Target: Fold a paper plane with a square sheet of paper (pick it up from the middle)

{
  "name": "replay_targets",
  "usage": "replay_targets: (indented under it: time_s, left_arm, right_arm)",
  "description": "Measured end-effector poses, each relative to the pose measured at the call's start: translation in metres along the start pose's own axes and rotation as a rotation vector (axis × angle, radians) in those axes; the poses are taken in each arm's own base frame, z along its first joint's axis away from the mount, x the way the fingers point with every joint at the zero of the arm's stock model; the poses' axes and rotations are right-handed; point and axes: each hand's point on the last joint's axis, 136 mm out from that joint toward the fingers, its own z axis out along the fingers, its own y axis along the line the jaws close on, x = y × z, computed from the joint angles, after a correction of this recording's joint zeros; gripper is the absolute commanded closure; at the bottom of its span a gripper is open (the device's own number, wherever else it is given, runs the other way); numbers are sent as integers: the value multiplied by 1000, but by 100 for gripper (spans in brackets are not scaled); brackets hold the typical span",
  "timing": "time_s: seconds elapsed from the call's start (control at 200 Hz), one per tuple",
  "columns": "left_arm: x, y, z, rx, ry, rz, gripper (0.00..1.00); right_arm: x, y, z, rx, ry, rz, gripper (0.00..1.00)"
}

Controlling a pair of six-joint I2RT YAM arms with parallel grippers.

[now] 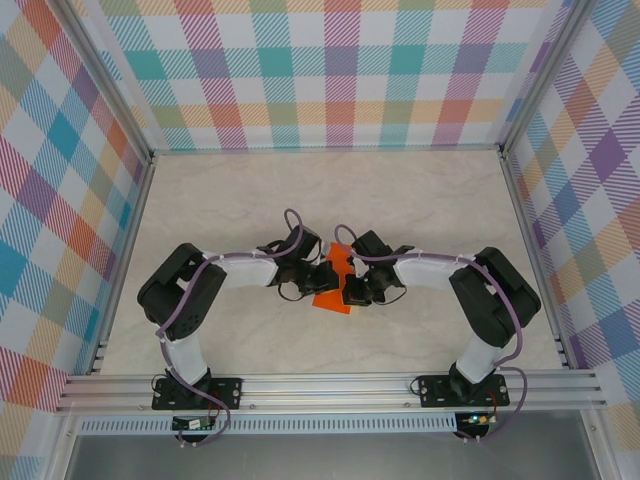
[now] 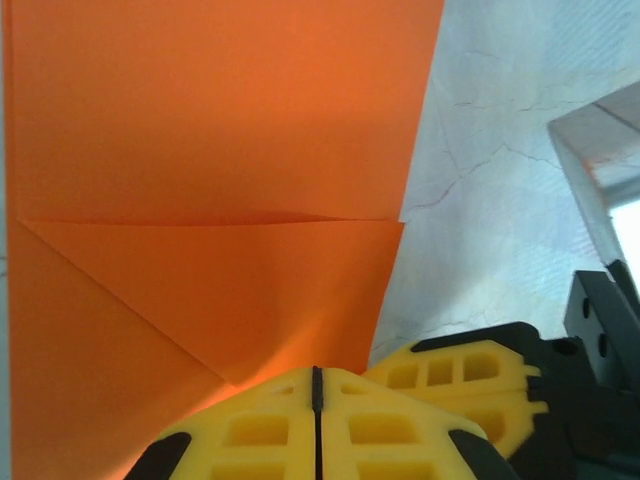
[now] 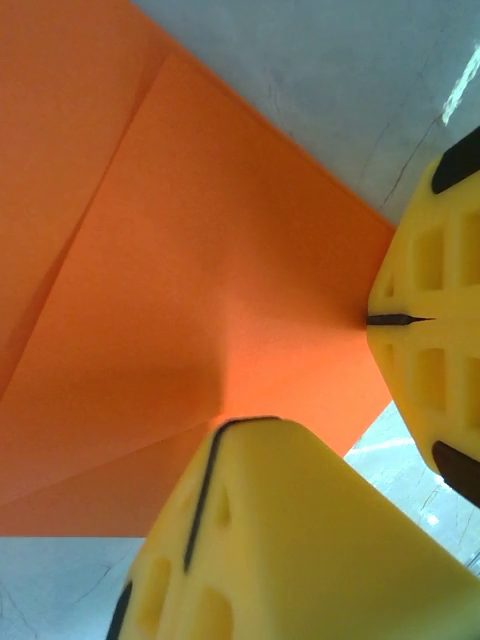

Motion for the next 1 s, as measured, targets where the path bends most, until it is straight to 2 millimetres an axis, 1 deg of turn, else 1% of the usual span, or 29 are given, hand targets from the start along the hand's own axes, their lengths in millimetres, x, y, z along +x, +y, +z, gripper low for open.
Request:
replay_targets:
  time_s: [0.135, 0.27, 0.42, 0.515, 0.7, 0.76, 0.85, 0.91, 1.0]
  left_arm:
    - [1, 10, 8, -22, 11, -2, 95]
    - [-9, 12, 8, -26, 0, 4, 95]
    - [-15, 16, 6, -22, 3, 13, 94]
    - [-28, 24, 0, -20, -16, 4, 94]
    - [-56, 45, -18, -42, -75, -31, 92]
    - [-64, 51, -22, -56, -90, -44, 89]
    - [-71, 54, -26, -76, -106, -49, 84]
    - [-75, 52, -28, -83, -117, -45, 77]
    - [-78, 48, -33, -79, -133, -59, 64]
  right_arm:
    - [0, 0, 0, 2, 2, 0, 100]
    - [0, -1, 0, 9, 5, -3, 100]
    - [-2, -2, 0, 18, -3, -18, 100]
    - [-3, -2, 0, 22, -9, -36, 100]
    - [-5, -2, 0, 21, -15, -52, 100]
    - [-6, -1, 0, 20, -17, -54, 100]
    - [-7, 0, -1, 18, -16, -51, 100]
    - [-7, 1, -3, 20, -15, -37, 92]
    - [-10, 6, -10, 15, -30, -16, 76]
